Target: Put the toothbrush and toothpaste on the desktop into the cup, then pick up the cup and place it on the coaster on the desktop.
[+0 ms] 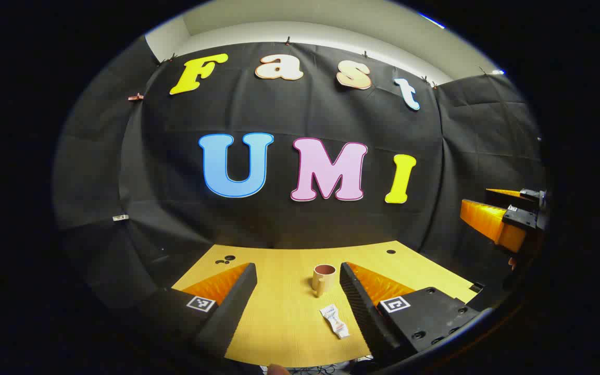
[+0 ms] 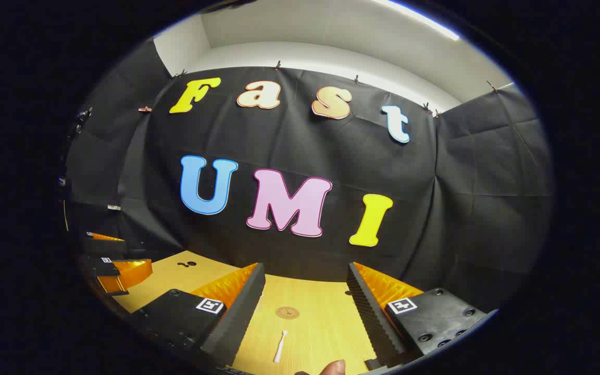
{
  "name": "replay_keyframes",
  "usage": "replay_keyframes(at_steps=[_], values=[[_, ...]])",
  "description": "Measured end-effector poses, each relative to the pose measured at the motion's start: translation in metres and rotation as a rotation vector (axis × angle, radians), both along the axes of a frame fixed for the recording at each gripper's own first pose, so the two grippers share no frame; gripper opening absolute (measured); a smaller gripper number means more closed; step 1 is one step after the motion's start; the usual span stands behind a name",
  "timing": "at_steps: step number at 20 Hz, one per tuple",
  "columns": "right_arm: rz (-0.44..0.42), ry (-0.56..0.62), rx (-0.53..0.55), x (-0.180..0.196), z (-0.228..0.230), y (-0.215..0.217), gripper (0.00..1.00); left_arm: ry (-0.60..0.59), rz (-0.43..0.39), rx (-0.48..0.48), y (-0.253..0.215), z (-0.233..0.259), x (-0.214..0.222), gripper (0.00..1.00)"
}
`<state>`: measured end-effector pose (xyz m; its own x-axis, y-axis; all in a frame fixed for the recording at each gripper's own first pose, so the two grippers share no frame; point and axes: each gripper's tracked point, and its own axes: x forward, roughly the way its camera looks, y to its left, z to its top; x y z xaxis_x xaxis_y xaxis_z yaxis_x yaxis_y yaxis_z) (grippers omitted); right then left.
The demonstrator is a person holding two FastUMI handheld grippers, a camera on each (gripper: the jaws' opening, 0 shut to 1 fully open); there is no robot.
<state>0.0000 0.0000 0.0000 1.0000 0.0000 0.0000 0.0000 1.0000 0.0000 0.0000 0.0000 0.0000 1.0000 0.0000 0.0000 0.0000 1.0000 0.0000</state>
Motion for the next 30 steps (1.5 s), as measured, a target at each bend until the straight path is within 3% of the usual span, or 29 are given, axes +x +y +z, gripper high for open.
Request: replay_keyframes(at_steps=[1, 9, 16, 17, 23, 26, 30], values=[[-0.005, 0.002, -0.002, 0.002, -0.003, -0.002, 0.97, 0.007, -0.005, 0.003, -0.003, -0.001, 0.003, 0.99], [0.013, 0.004, 0.010, 0.037, -0.024, -0.012, 1.00, 0.041, 0.008, 0.009, -0.017, -0.010, 0.041, 0.99], [0.032, 0.006, 0.017, 0.081, -0.037, -0.031, 0.97, 0.106, 0.021, 0.012, -0.039, -0.028, 0.081, 0.99], [0.035, 0.012, 0.019, 0.084, -0.040, -0.034, 1.00, 0.145, 0.011, 0.001, -0.045, -0.039, 0.087, 0.99], [0.046, 0.066, 0.004, 0.098, -0.068, -0.056, 0.97, 0.534, -0.066, -0.064, -0.084, -0.161, 0.125, 0.99], [0.045, 0.089, -0.006, 0.105, -0.081, -0.069, 0.97, 0.650, -0.083, -0.073, -0.091, -0.206, 0.145, 0.90], [0.040, 0.123, -0.001, 0.117, -0.099, -0.086, 0.97, 0.789, -0.071, -0.097, -0.090, -0.253, 0.165, 0.86]])
